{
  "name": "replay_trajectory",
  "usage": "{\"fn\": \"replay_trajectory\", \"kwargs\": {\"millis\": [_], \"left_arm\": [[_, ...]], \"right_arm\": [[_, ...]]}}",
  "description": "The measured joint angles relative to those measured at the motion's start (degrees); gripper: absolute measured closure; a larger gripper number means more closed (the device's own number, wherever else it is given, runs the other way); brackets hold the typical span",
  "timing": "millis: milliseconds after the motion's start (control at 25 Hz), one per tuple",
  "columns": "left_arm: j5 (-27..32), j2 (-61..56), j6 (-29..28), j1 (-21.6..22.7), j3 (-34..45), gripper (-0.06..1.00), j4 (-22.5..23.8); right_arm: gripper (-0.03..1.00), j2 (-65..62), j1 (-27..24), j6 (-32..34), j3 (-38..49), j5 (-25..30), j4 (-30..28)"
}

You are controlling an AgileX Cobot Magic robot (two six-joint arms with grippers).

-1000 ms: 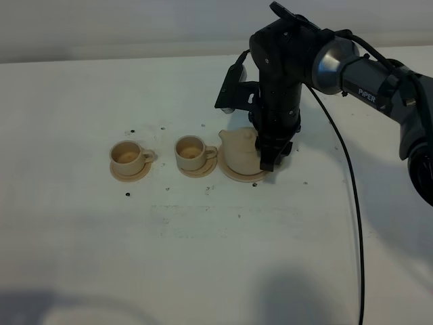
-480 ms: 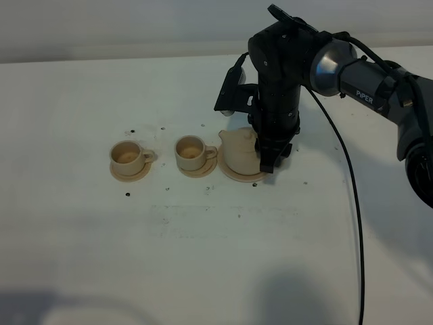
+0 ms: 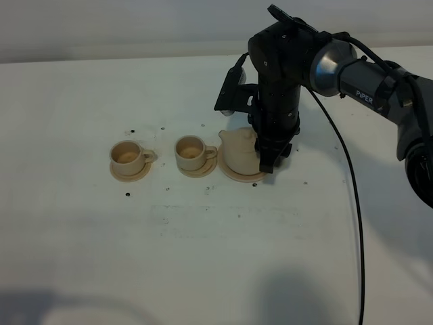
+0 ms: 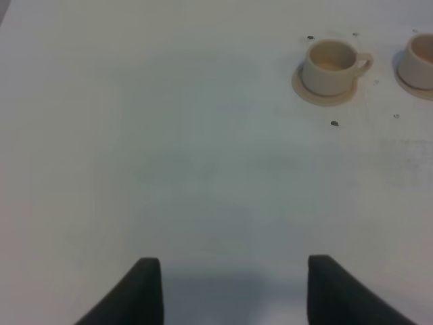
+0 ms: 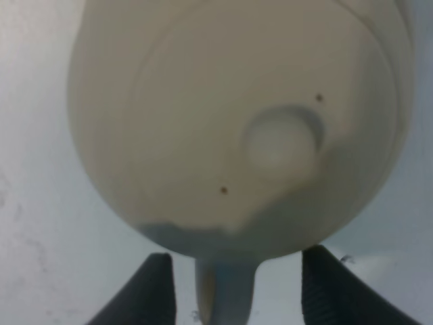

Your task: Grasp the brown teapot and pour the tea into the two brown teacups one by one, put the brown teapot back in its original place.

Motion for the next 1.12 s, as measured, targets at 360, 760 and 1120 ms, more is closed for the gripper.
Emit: {"fn": "replay_trajectory", "kwargs": {"millis": [360,760,1120], "left_arm": [[0.0,0.0,0.0,0.0,0.0,0.47,0.0],[0.0,0.0,0.0,0.0,0.0,0.47,0.0],[0.0,0.0,0.0,0.0,0.0,0.47,0.0]], "right_arm": [[0.56,0.0,0.0,2.7,0.0,0.0,0.8],[0.57,0.0,0.0,4.6,0.0,0.2,1.6],[0.85,0.0,-0.1,6.4,0.0,1.0,2.2]]}}
